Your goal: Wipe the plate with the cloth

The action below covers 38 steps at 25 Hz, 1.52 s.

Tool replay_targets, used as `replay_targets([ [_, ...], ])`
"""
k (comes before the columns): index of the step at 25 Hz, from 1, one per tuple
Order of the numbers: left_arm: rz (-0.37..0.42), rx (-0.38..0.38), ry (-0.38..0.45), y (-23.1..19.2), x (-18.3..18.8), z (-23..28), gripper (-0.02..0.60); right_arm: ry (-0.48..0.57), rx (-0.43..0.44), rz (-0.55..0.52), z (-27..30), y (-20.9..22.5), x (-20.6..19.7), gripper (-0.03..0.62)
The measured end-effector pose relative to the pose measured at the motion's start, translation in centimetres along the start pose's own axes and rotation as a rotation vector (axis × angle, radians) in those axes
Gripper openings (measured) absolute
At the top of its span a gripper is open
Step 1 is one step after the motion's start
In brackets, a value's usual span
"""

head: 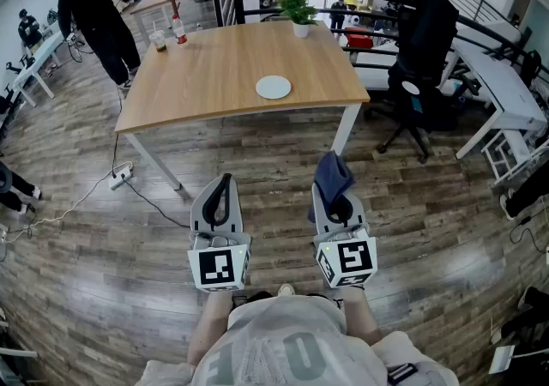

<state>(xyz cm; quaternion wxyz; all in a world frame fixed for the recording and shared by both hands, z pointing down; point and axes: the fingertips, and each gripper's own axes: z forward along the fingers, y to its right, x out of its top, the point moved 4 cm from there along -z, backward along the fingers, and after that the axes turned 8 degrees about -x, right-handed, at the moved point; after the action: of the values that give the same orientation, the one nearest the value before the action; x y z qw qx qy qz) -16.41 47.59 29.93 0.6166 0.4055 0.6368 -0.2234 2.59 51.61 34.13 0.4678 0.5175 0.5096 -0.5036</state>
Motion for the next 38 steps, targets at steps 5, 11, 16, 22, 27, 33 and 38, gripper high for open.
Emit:
replay_targets([
  [5, -0.007, -0.001, -0.016, 0.1, -0.5, -0.5, 0.008, -0.021, 0.002, 0.003, -0.3, 0.0, -0.4, 0.057],
  [11, -0.012, 0.025, -0.023, -0.5, -0.3, -0.7, 0.008, -0.020, 0.031, -0.021, -0.2, -0.2, -0.3, 0.057],
  [16, -0.012, 0.036, -0.056, -1.0, -1.3, -1.0, 0.008, -0.034, 0.065, -0.014, 1.1, -0.6, -1.0, 0.057],
  [22, -0.049, 0.045, -0.090, -2.3, -3.8, 0.9, 0.008, -0.076, 0.081, 0.013, 2.8, -0.5, -3.1, 0.057],
  [27, -0.090, 0.026, -0.081, -4.3, -6.2, 6.7, 0.008, -0.135, 0.047, 0.038, 7.3, 1.2, -5.4, 0.057],
  [33, -0.146, 0.016, -0.080, -8.9, -9.7, 17.0, 0.008, -0.153, 0.056, -0.028, 18.4, 3.9, -5.3, 0.057],
  [38, -0.195, 0.002, -0.104, -13.4, -12.8, 26.2, 0.008, -0.160, 0.057, -0.055, 29.0, 5.8, -4.9, 0.057],
])
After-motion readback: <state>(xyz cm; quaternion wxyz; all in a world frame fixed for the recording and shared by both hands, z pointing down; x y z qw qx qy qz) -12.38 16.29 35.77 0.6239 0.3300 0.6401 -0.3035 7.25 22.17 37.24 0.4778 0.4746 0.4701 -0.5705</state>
